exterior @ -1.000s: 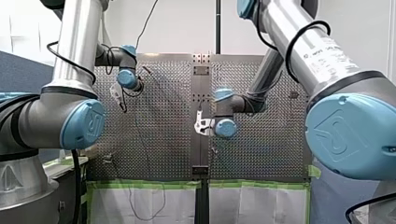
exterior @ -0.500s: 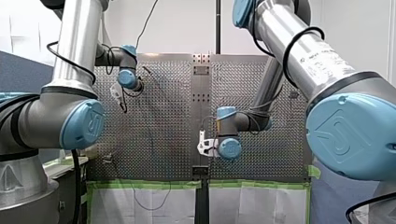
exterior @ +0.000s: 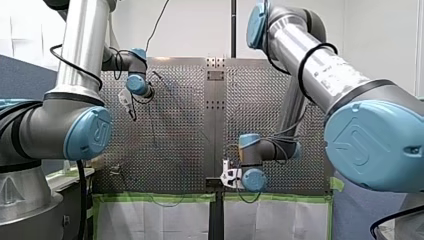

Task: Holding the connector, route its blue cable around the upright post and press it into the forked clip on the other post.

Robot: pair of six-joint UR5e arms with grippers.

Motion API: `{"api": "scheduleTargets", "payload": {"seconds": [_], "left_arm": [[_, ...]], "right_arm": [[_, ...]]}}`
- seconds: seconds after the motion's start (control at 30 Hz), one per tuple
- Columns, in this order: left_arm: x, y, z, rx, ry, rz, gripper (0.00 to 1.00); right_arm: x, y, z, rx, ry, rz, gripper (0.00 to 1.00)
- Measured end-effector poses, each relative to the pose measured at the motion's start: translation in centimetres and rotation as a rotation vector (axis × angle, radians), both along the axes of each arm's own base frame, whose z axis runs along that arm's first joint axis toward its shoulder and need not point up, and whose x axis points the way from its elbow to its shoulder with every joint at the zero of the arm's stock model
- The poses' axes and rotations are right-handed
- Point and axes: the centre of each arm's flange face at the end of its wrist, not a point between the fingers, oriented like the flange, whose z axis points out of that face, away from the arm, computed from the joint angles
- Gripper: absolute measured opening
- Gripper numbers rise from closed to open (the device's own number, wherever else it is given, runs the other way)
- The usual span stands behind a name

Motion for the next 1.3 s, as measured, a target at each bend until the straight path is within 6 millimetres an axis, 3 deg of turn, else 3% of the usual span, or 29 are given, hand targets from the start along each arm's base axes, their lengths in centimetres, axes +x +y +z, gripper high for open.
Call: {"api": "scheduleTargets", "payload": {"seconds": [0.67, 0.9, 1.3], "left_arm": [[-0.2, -0.3, -0.1, 0.002, 0.013, -0.004, 1.00], [-0.2, -0.2, -0.1, 0.003, 0.014, 0.008, 1.00], [-0.2, -0.2, -0.1, 0.003, 0.014, 0.010, 1.00]], "right_arm": [[-6.0, -5.4, -8.0, 0.018, -0.012, -0.097, 0.00], [-6.7, -5.1, -10.9, 0.037, 0.005, -0.090, 0.00], [-7.9, -3.0, -16.1, 0.079, 0.040, -0.081, 0.00]]}}
